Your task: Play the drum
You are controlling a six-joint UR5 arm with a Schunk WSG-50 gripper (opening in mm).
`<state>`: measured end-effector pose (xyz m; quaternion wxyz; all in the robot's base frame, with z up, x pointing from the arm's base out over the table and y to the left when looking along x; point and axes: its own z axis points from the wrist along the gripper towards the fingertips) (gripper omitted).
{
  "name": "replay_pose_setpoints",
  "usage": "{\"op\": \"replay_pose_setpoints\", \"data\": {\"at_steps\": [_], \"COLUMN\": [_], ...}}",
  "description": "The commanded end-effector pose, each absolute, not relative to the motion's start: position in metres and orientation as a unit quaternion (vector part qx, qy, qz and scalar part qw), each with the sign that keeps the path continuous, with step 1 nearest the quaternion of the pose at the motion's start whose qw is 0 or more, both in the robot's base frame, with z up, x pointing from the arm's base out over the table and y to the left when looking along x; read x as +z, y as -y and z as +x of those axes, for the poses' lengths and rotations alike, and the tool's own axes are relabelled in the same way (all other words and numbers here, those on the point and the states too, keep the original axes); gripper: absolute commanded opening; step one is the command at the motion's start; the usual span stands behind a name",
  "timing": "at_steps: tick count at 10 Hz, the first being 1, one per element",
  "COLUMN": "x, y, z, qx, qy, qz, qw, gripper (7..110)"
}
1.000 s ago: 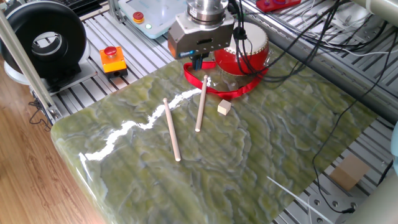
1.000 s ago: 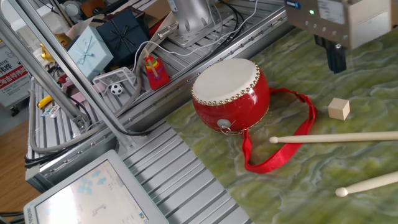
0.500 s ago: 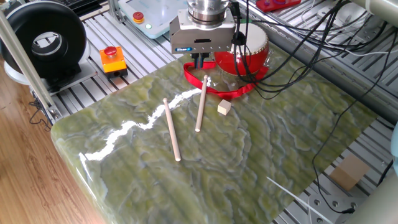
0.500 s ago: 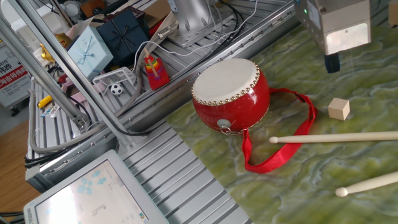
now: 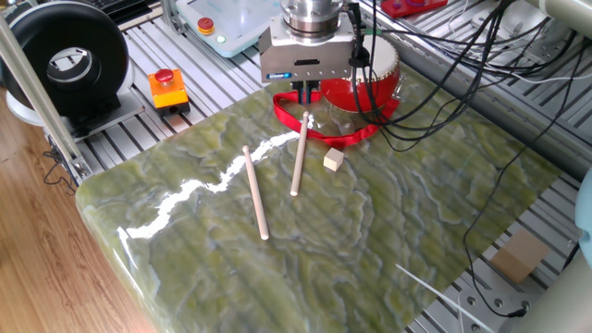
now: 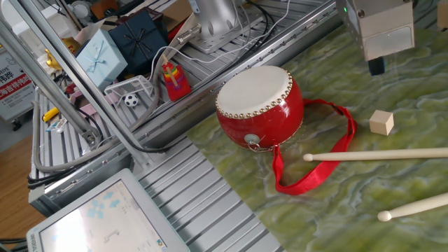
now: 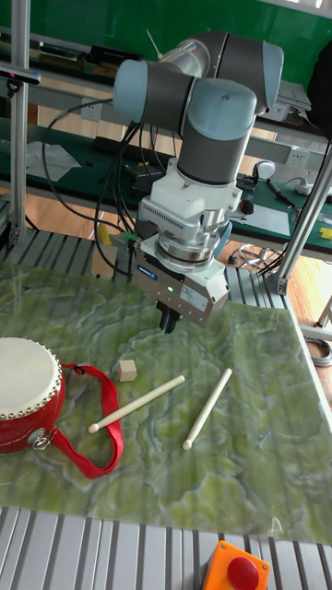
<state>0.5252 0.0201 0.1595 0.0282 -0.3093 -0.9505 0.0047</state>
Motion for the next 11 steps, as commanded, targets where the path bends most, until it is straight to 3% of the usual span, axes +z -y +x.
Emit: {"op": "replay_pose_setpoints", "data": {"at_steps": [1,5,8,11], "x": [0.162,0.161,0.161,0.162], "y": [-0.025,-0.014,-0.012,-0.02], "z": [0.518,0.519,0.554,0.561], "qx": [-0.002,0.016,0.005,-0.014], "qy": [0.95,0.97,0.979,0.978], "qz": [-0.309,-0.241,-0.199,-0.204], "qw": [0.046,0.037,-0.03,-0.042], "gripper": [7,7,7,7]}}
